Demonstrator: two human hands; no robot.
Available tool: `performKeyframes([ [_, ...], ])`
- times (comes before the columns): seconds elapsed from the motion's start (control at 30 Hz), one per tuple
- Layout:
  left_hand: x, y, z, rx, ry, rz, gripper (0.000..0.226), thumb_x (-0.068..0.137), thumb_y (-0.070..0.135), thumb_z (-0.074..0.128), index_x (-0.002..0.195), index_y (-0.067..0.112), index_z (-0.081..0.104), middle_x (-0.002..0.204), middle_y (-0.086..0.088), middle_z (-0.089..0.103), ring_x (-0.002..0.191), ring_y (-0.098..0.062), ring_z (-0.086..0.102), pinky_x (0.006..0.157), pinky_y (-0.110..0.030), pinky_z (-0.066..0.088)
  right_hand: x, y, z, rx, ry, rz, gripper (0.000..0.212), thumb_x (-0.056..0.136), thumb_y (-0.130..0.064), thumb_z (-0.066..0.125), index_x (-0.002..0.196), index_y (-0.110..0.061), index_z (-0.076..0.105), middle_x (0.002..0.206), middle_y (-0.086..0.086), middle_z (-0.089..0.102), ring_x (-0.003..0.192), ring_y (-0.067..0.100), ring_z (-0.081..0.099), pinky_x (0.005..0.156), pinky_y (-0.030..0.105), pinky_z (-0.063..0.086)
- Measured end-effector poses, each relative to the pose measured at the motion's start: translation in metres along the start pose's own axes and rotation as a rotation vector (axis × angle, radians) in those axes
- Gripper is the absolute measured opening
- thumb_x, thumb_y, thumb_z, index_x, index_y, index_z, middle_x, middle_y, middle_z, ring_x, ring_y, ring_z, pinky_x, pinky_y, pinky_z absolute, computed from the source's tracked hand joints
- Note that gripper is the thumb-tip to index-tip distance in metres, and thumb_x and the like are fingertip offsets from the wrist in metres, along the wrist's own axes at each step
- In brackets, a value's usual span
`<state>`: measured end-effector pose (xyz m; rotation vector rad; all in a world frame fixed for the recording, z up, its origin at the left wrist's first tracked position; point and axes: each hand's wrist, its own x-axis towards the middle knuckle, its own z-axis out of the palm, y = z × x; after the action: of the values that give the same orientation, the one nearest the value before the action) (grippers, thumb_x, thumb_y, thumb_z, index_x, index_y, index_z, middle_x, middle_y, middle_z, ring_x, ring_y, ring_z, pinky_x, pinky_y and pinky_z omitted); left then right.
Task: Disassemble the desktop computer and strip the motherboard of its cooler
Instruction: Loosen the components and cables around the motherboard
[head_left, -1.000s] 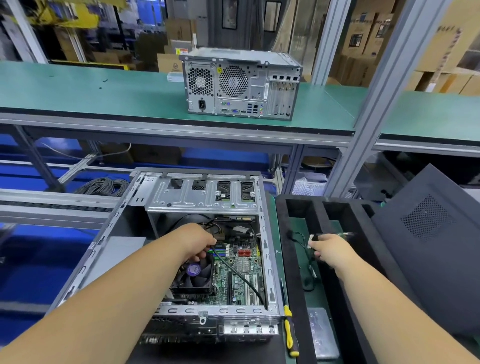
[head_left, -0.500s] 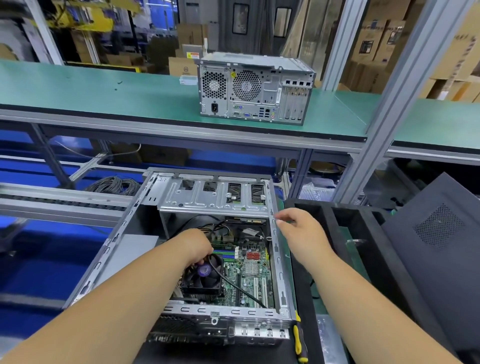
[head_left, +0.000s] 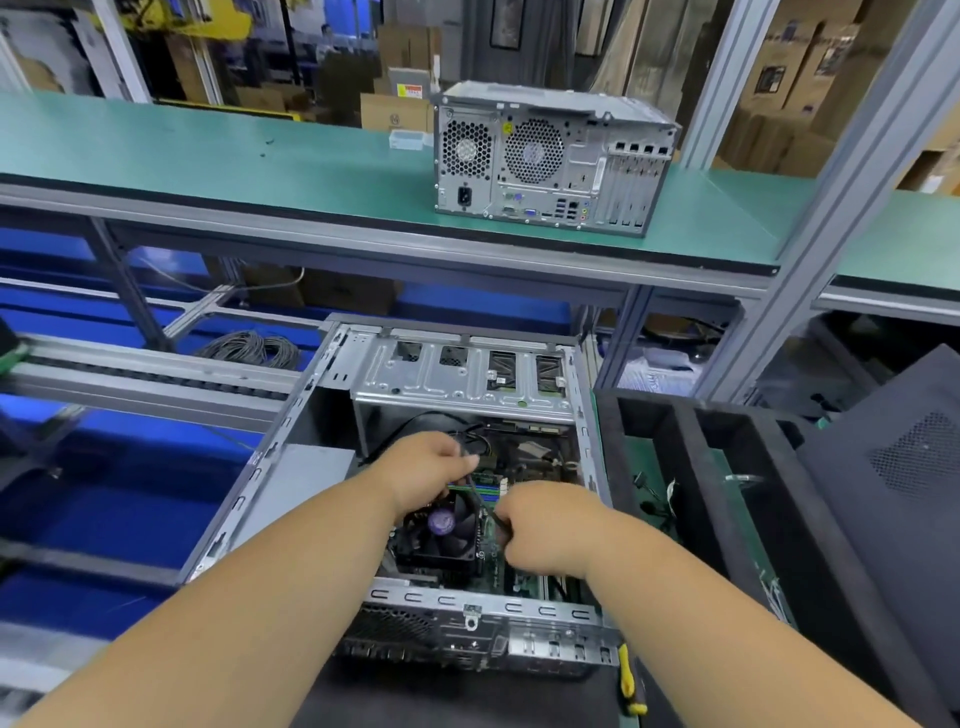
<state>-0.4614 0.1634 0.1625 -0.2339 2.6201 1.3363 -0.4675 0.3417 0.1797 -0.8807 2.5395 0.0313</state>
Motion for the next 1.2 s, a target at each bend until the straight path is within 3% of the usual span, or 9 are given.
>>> performKeyframes([
  [0.2, -0.003, 0.002, 0.005, 0.022, 0.103, 0.147, 0.030, 0.094, 0.033, 0.050, 0.069, 0.022, 0.063, 0.064, 0.006, 0.060, 0.062, -0.010, 0.054, 0.071, -0.032, 0.048, 0.004, 0.021, -0.014, -0.384, 0.146, -0.082, 0.019, 0.087, -0.035, 0.065, 0.077, -0.023, 0.055, 0.069, -0.005, 0.050, 0.085, 0.025, 0.057, 0.079, 0.039, 0.029],
  [0.3, -0.008, 0.006, 0.008, -0.035, -0.119, 0.103, 0.028, 0.086, 0.018, 0.049, 0.068, 0.022, 0.070, 0.062, 0.006, 0.066, 0.055, -0.008, 0.054, 0.060, -0.028, 0.048, 0.007, 0.032, -0.005, -0.401, 0.215, -0.064, 0.018, 0.087, -0.035, 0.063, 0.077, -0.024, 0.054, 0.066, -0.007, 0.051, 0.085, 0.025, 0.058, 0.078, 0.039, 0.022],
  [0.4, -0.007, 0.009, 0.019, 0.456, -0.313, 0.233, 0.012, 0.085, 0.028, 0.058, 0.083, 0.027, 0.070, 0.074, 0.011, 0.066, 0.071, -0.006, 0.059, 0.065, -0.021, 0.044, 0.009, 0.034, 0.000, -0.354, 0.278, -0.063, 0.012, 0.084, -0.036, 0.064, 0.085, -0.025, 0.060, 0.072, -0.005, 0.061, 0.083, 0.023, 0.058, 0.084, 0.039, 0.027],
  [0.57, -0.003, 0.015, 0.026, 0.631, -0.142, 0.438, 0.013, 0.085, 0.035, 0.058, 0.092, 0.031, 0.068, 0.081, 0.012, 0.062, 0.077, -0.009, 0.051, 0.066, -0.023, 0.038, 0.012, 0.037, 0.001, -0.368, 0.301, -0.075, 0.016, 0.088, -0.041, 0.060, 0.085, -0.026, 0.062, 0.069, -0.008, 0.056, 0.082, 0.022, 0.059, 0.086, 0.038, 0.028],
  [0.73, -0.005, 0.017, 0.017, 0.393, 0.088, 0.520, 0.007, 0.083, 0.027, 0.061, 0.082, 0.030, 0.067, 0.075, 0.012, 0.061, 0.074, -0.007, 0.056, 0.068, -0.030, 0.049, 0.011, 0.038, -0.001, -0.277, 0.305, -0.082, 0.034, 0.096, -0.052, 0.045, 0.074, -0.026, 0.052, 0.065, -0.006, 0.051, 0.083, 0.021, 0.056, 0.088, 0.038, 0.028],
  [0.83, -0.001, 0.016, 0.011, 0.260, 0.182, 0.527, 0.009, 0.081, 0.022, 0.064, 0.080, 0.031, 0.063, 0.079, 0.011, 0.057, 0.078, -0.007, 0.053, 0.074, -0.033, 0.048, 0.009, 0.036, -0.005, -0.160, 0.322, -0.083, 0.030, 0.098, -0.048, 0.043, 0.077, -0.028, 0.049, 0.069, -0.006, 0.058, 0.086, 0.019, 0.058, 0.093, 0.038, 0.030],
  [0.93, 0.003, 0.014, 0.011, 0.416, 0.068, 0.542, 0.009, 0.082, 0.027, 0.068, 0.090, 0.031, 0.069, 0.095, 0.011, 0.053, 0.098, -0.013, 0.045, 0.093, -0.033, 0.038, 0.005, 0.034, -0.012, 0.118, 0.347, -0.041, 0.021, 0.096, -0.026, 0.040, 0.086, -0.026, 0.059, 0.078, -0.003, 0.069, 0.084, 0.019, 0.059, 0.093, 0.035, 0.031],
  [1.07, 0.002, 0.012, 0.013, 0.664, -0.029, 0.554, 0.022, 0.081, 0.028, 0.062, 0.098, 0.036, 0.074, 0.101, 0.017, 0.054, 0.100, -0.017, 0.036, 0.099, -0.035, 0.030, 0.009, 0.032, -0.021, 0.649, 0.519, 0.030, 0.023, 0.086, -0.007, 0.043, 0.083, -0.025, 0.058, 0.079, 0.002, 0.066, 0.067, 0.021, 0.053, 0.064, 0.035, 0.043],
  [1.2, -0.006, 0.021, 0.019, 0.813, -0.214, 0.601, 0.038, 0.082, 0.034, 0.051, 0.115, 0.039, 0.069, 0.115, 0.016, 0.058, 0.111, -0.016, 0.039, 0.101, -0.028, 0.021, 0.012, 0.032, -0.027, 0.948, 0.632, -0.055, 0.026, 0.084, -0.002, 0.045, 0.083, -0.023, 0.060, 0.075, -0.004, 0.063, 0.074, 0.020, 0.056, 0.070, 0.037, 0.048],
])
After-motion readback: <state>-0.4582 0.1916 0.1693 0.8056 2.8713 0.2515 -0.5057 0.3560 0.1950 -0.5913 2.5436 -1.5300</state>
